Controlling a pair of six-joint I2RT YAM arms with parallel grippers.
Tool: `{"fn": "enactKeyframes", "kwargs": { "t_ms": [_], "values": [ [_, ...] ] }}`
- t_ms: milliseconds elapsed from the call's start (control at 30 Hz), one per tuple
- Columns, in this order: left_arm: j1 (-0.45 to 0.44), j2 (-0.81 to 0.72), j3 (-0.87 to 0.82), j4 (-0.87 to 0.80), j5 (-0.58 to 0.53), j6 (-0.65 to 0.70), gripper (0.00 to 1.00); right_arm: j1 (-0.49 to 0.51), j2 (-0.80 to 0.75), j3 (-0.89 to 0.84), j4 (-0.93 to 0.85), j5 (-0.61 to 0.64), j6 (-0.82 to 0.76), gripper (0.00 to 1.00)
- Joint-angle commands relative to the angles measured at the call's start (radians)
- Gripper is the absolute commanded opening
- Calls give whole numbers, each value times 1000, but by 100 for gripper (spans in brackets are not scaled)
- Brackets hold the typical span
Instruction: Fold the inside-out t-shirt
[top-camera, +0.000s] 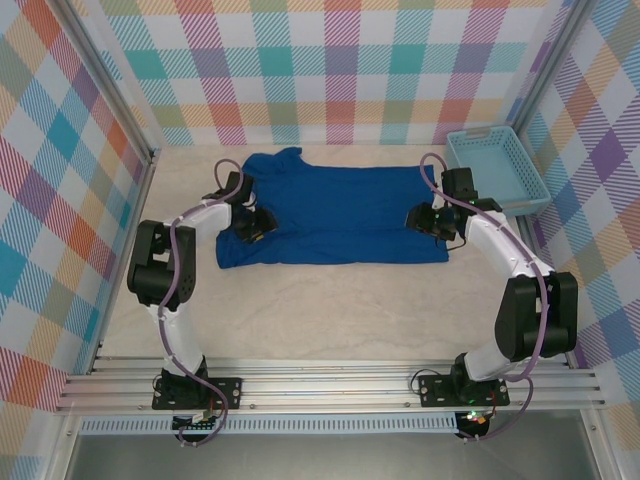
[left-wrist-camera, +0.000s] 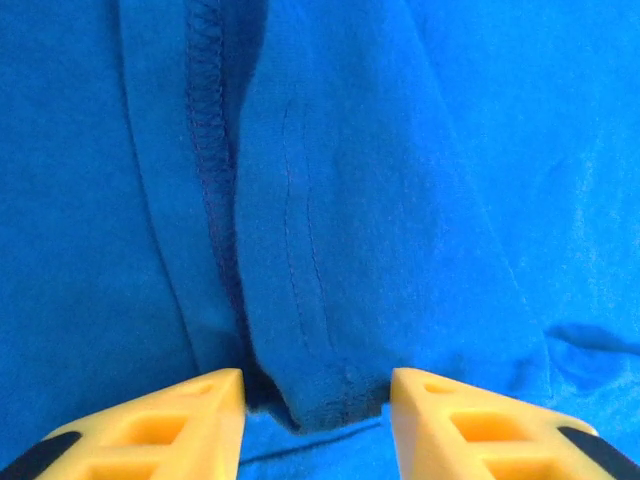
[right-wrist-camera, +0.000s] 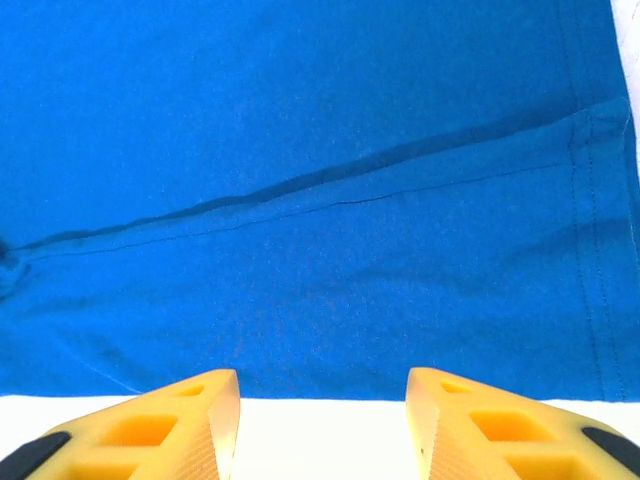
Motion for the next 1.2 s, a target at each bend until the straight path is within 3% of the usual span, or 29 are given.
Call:
{"fn": "enactKeyframes", "kwargs": {
  "t_ms": [0,200,533,667,867,1000,1167],
  "values": [
    [-1,18,59,5,-19,19,31,4,-25,-17,-3,-11,-16,48],
    [-1,59,163,-46,-44,59,10,4,-18,-21,-2,-14,-21,48],
    [-20,174,389,-99,6,99,1,4,-3,-16,-7,-6,-31,48],
    [-55,255,525,-138,2,131,6,4,3,-22,-1,-5,-31,48],
    [-67,324,644,-159,6,162,33,4,13,-41,22,-23,-17,48],
    [-66,249,568,-132,-9,200,43,29,26,-39,33,-25,-21,48],
    [-8,53,283,-2,-74,178,49,179,40,-21,125,-61,-83,52]
  ]
}}
